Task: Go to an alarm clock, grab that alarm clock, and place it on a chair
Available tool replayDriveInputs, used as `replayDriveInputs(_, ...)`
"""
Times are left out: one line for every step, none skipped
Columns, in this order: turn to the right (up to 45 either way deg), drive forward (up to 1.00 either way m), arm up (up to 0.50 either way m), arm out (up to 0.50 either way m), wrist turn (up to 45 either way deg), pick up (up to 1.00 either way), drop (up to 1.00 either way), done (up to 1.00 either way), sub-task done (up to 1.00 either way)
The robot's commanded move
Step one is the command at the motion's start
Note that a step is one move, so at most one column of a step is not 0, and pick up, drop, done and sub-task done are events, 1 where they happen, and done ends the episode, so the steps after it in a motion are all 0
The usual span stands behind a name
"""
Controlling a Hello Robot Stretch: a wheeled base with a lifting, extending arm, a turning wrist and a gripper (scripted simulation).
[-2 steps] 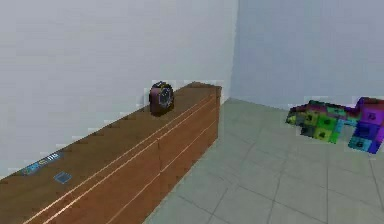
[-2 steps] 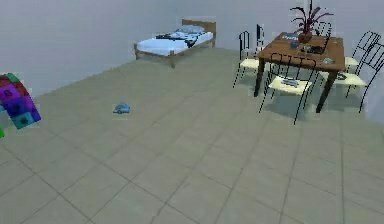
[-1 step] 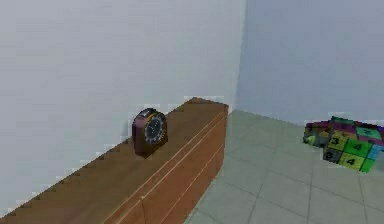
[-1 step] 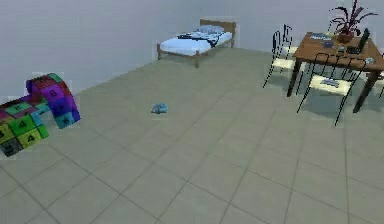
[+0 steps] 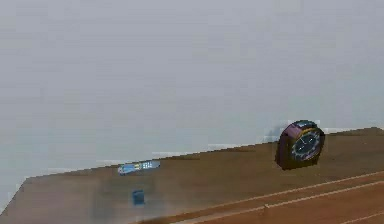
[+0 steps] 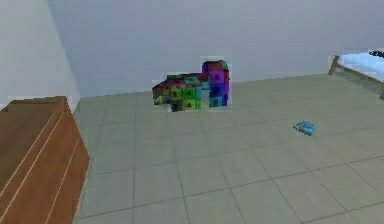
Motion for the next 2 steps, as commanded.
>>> replayDriveInputs(-45.0, 0.00, 0.00, 0.00, 0.0, 0.00, 0.00, 0.00, 0.00)
replayDriveInputs(-12.0, 0.00, 0.00, 0.00, 0.0, 0.00, 0.00, 0.00, 0.00)
